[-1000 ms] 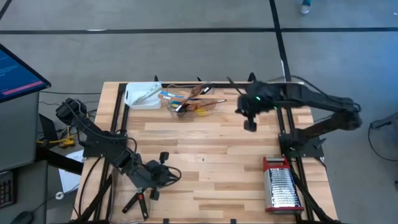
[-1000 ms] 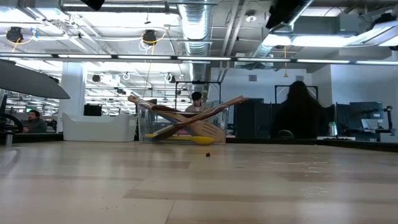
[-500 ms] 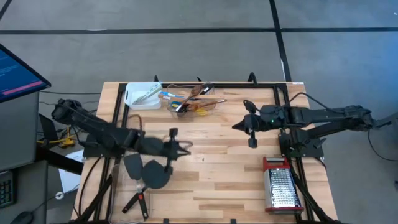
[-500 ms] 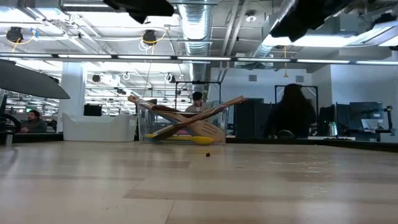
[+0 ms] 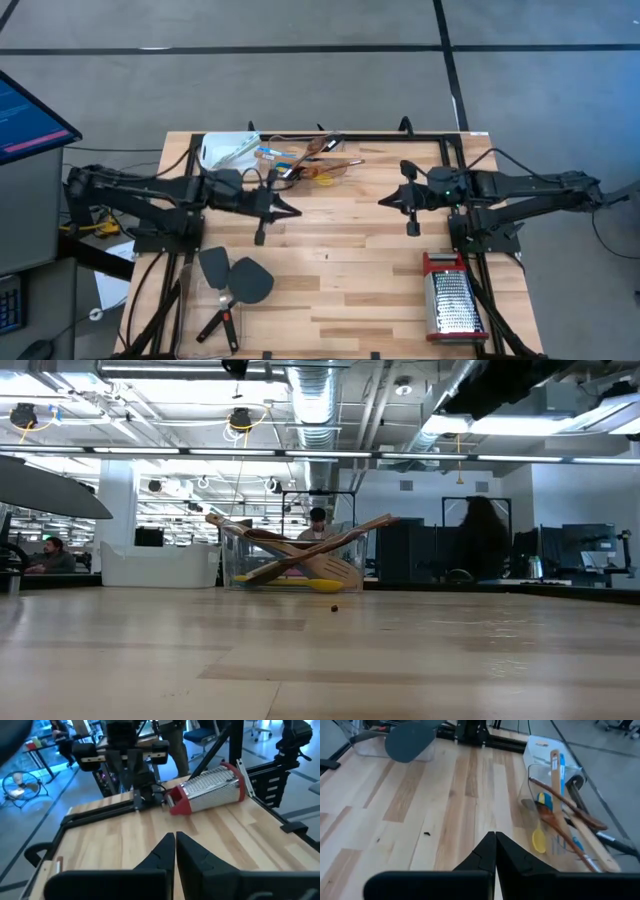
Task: Pick & Place Kitchen Items
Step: Return to Home Position
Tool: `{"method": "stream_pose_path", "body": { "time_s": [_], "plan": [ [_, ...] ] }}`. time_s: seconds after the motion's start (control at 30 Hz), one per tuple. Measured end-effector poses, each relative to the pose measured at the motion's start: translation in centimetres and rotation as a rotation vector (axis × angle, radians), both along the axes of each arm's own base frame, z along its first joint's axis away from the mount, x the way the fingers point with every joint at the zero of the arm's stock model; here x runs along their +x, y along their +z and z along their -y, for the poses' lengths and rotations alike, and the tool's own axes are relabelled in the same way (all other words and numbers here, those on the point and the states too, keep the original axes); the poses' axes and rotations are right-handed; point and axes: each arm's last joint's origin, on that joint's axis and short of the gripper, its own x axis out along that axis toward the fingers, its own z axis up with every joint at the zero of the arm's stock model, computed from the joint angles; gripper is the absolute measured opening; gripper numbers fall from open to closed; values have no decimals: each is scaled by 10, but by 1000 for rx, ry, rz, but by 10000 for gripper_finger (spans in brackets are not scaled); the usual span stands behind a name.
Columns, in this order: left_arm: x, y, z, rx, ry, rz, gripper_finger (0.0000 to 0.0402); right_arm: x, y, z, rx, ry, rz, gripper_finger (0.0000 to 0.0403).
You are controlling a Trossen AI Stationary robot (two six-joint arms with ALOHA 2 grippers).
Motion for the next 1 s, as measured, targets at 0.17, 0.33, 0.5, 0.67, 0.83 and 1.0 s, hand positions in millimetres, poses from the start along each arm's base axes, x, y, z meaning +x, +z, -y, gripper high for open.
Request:
{"method": "stream_pose_path", "body": {
  "time_s": [0.17, 0.33, 0.5, 0.67, 0.83, 1.0],
  "plan": [
    [0, 0, -22, 3, 27, -1, 3, -11, 5, 3, -26, 5, 9, 0],
    [-5, 0, -36, -1, 80, -21, 3, -25, 11, 10, 2, -10, 41, 1],
    [-28, 7, -35, -29, 92, -62, 3, -39, 16, 17, 52, -8, 63, 1],
    [-58, 17, -25, -29, 55, -21, 3, -53, 17, 24, 95, -52, 54, 1],
    [-93, 3, -21, -28, 33, 43, 3, -67, 19, 27, 107, -107, 71, 1],
    [-124, -16, -19, -65, 41, 164, 3, -81, 24, 27, 98, -131, 123, 1]
  ]
}}
